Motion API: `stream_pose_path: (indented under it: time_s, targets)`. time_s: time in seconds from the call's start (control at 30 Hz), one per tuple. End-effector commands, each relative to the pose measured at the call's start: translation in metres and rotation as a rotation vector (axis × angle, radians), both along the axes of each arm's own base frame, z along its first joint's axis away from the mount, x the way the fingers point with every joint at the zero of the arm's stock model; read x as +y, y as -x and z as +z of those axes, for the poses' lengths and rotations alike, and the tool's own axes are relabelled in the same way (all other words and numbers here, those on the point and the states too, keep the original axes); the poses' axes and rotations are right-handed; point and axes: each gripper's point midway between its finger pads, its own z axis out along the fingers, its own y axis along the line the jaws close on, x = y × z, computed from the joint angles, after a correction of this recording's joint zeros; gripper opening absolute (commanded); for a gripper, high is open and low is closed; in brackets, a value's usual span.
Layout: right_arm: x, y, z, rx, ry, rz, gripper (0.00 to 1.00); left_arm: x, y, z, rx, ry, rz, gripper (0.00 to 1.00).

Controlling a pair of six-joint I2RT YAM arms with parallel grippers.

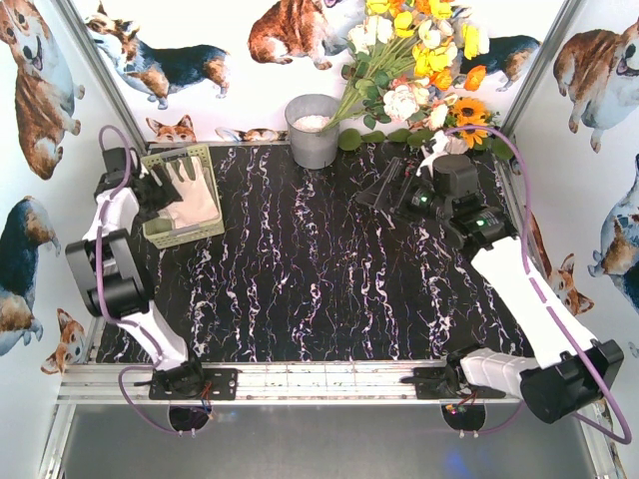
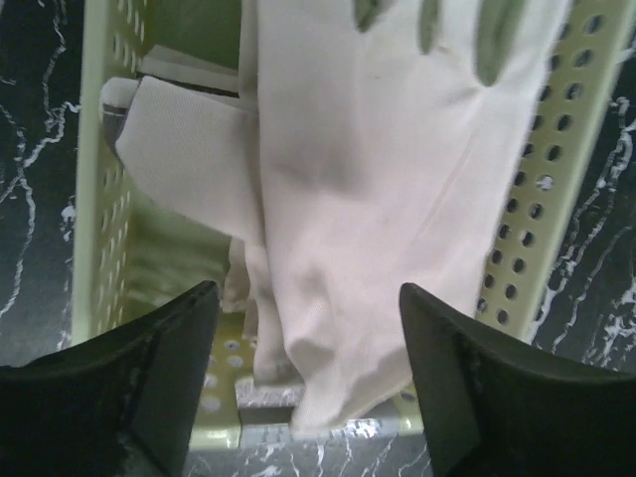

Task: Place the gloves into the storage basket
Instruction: Place the glove in the bin, then reset both arms

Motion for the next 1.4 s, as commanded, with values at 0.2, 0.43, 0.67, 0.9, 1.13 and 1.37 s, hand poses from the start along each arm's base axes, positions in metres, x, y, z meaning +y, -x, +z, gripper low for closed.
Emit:
stream_pose_path:
  time_s: [0.2, 0.43, 0.67, 0.9, 1.13, 1.37]
  targets:
    - [-0.070, 0.002, 0.050, -0.223, 0.213, -0.244, 0.91, 0.016, 0.033, 0.130, -0.156, -0.232, -0.011, 0.86]
    - [-0.144, 0.000, 0.013, -0.199, 0.355, -0.446, 0.94, 0.013, 0.081, 0.170, -0.323, -0.442, 0.000, 0.92]
    - [-0.217, 0.004, -0.057, -0.265, 0.701, -0.611, 1.00, -0.024, 0.121, 0.113, -0.599, -0.476, -0.038, 1.00]
    - [-0.210, -0.010, -0.119, -0.498, 0.745, -0.562, 1.00, -0.035, 0.117, 0.064, -0.764, -0.469, -0.043, 1.00]
    - [-0.200, -0.024, -0.174, -0.465, 0.779, -0.465, 1.00, -0.061, 0.080, 0.032, -0.735, -0.566, -0.205, 1.00]
    - [-0.187, -0.059, -0.195, -0.493, 0.798, -0.390, 1.00, -0.109, 0.046, -0.016, -0.685, -0.597, -0.393, 1.00]
